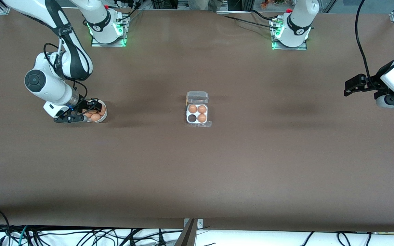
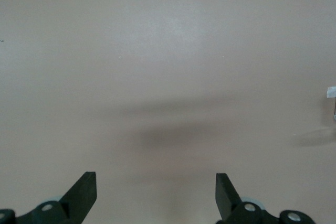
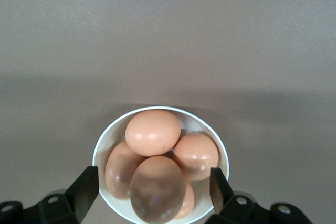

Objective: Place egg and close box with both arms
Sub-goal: 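Grasp one brown egg from the bowl with the right gripper and lift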

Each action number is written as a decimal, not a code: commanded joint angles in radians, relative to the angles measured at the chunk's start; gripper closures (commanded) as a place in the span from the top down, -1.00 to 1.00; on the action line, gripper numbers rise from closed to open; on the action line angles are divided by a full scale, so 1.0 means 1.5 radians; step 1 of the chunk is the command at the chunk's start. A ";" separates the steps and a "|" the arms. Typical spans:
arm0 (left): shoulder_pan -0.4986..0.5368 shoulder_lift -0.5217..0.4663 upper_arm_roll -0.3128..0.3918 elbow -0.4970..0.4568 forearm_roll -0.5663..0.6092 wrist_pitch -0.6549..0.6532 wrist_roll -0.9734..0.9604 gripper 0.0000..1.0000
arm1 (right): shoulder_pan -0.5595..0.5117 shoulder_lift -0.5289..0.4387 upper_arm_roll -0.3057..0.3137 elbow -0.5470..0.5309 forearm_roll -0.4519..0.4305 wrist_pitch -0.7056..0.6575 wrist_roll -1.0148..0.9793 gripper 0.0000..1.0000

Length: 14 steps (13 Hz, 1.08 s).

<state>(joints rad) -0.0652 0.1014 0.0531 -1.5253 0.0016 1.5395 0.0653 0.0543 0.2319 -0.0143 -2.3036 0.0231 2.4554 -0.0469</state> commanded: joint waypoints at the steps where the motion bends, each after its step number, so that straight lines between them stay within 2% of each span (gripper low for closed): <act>1: 0.000 0.008 -0.001 0.019 0.016 -0.007 0.005 1.00 | 0.001 0.000 0.000 -0.008 0.007 0.014 0.001 0.08; 2: 0.000 0.008 -0.001 0.019 0.016 -0.007 0.005 1.00 | 0.000 -0.001 0.000 -0.008 0.007 0.013 0.000 -0.37; 4: -0.002 0.008 -0.001 0.019 0.016 -0.007 0.005 1.00 | 0.000 0.000 0.000 -0.008 0.006 0.013 -0.001 -0.98; 10: -0.002 0.010 -0.001 0.019 0.016 -0.007 0.005 1.00 | 0.000 -0.011 0.000 -0.001 0.006 0.006 -0.001 -1.00; 12: -0.002 0.012 -0.001 0.019 0.016 -0.007 0.005 1.00 | 0.001 -0.024 0.000 0.027 0.007 -0.048 0.000 -1.00; 14: -0.002 0.012 -0.001 0.019 0.016 -0.007 0.005 1.00 | 0.000 -0.031 -0.001 0.088 0.007 -0.143 0.001 -1.00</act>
<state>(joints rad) -0.0652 0.1047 0.0531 -1.5253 0.0016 1.5395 0.0653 0.0542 0.2142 -0.0148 -2.2457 0.0231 2.3618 -0.0469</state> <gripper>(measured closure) 0.000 0.537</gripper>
